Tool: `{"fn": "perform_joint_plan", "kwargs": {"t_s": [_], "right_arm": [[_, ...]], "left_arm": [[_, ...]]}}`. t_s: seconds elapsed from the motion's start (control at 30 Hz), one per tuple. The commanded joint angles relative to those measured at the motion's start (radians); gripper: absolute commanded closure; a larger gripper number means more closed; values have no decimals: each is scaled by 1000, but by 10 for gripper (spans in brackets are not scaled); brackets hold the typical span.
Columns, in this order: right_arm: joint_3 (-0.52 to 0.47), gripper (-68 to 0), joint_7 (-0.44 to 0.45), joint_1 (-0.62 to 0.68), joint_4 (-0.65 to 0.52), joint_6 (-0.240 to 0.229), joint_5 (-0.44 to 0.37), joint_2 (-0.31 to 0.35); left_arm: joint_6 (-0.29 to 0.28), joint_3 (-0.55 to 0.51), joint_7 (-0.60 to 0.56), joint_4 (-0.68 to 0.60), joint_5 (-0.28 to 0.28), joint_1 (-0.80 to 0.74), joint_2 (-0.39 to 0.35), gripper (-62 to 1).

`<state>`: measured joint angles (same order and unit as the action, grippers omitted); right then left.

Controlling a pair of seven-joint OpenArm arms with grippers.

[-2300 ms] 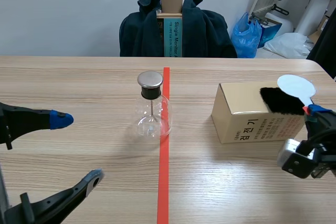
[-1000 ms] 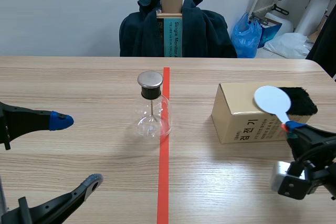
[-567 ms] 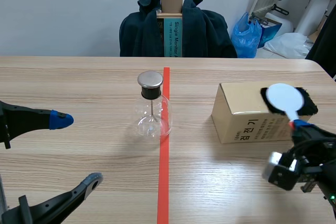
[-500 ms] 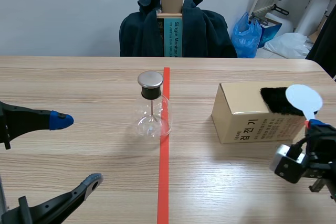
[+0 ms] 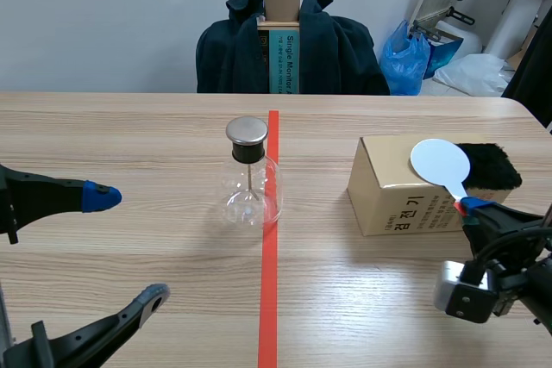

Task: Do the electroscope experiment.
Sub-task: 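Rub the plate on the fur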

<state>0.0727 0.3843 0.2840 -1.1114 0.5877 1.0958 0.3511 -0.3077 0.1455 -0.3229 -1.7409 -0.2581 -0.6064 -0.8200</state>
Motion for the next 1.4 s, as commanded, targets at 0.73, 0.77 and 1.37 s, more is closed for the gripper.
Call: {"fn": "perform_joint_plan", "kwargs": {"t_s": [0.73,0.77,1.37], "right_arm": [[-8,-8,-141,4,-31,-88,-3,17],[-8,-8,-113,3,-31,-88,-3,16],[-25,-8,-22,2,-76,-5,-11,43]], "left_arm": [[0,5,5,-5,-7,3,5,-623],[0,5,5,-5,-7,3,5,-623],[0,5,5,-5,-7,3,5,-623]]}}
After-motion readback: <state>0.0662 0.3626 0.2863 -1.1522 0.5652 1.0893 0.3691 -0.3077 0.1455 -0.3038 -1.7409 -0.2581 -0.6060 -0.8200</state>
